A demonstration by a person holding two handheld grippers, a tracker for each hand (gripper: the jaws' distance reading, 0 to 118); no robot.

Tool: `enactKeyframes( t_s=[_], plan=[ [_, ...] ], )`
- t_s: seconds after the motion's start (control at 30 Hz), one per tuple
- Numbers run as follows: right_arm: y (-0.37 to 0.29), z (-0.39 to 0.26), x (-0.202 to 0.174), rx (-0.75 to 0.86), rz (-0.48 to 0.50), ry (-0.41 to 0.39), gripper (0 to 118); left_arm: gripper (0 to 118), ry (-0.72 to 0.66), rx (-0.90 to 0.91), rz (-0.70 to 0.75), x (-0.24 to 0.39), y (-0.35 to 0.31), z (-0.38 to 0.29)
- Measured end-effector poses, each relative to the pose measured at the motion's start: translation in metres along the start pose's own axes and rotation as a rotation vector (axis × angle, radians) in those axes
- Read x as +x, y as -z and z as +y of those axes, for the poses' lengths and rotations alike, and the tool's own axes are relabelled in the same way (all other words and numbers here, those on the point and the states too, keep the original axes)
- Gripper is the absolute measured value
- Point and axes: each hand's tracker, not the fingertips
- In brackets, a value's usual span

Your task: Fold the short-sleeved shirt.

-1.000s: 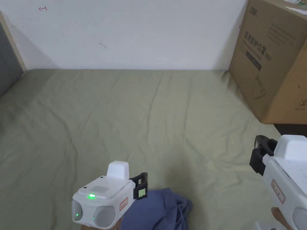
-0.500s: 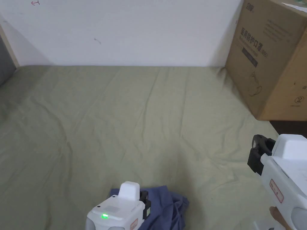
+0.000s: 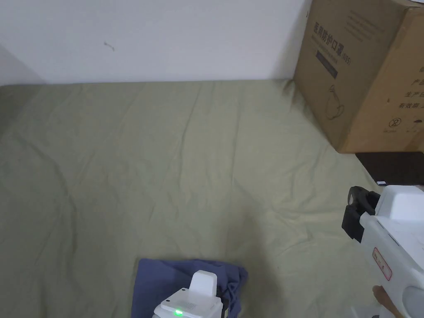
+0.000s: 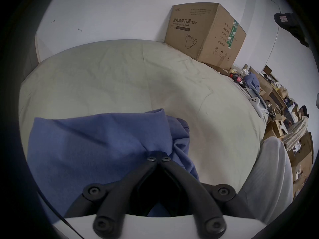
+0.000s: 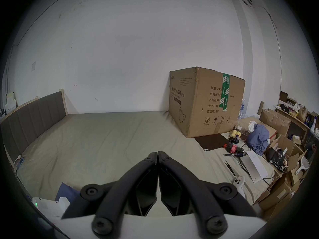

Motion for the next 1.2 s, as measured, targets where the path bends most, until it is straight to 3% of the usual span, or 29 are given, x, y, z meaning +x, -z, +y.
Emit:
enactKeyframes(
  t_s=[0.17, 0.33, 0.63, 1.0, 1.03, 1.2],
  plan=[
    [0.003, -0.002, 0.003, -0.009, -0.006, 0.006, 0, 0, 0.059, 0.010, 0.048, 0.012, 0.009, -0.009],
    [0.004, -0.002, 0.006, -0.003, -0.002, 0.009, 0, 0, 0.029, 0.017, 0.024, 0.004, -0.004, 0.001],
    [-0.015, 0.017, -0.017, 0.069, 0.032, 0.004, 0, 0, 0.021, 0.375, -0.004, -0.023, -0.116, 0.075],
    [-0.044, 0.039, -0.051, 0.208, 0.078, 0.005, 0, 0, 0.081, 0.658, 0.262, -0.092, -0.227, 0.124],
    [-0.047, 0.042, -0.056, 0.230, 0.154, 0.022, 0, 0, 0.076, 0.672, 0.288, -0.099, -0.234, 0.125],
    [-0.049, 0.041, -0.068, 0.254, 0.164, 0.006, 0, 0, 0.051, 0.725, 0.378, -0.125, -0.265, 0.120]
  ],
)
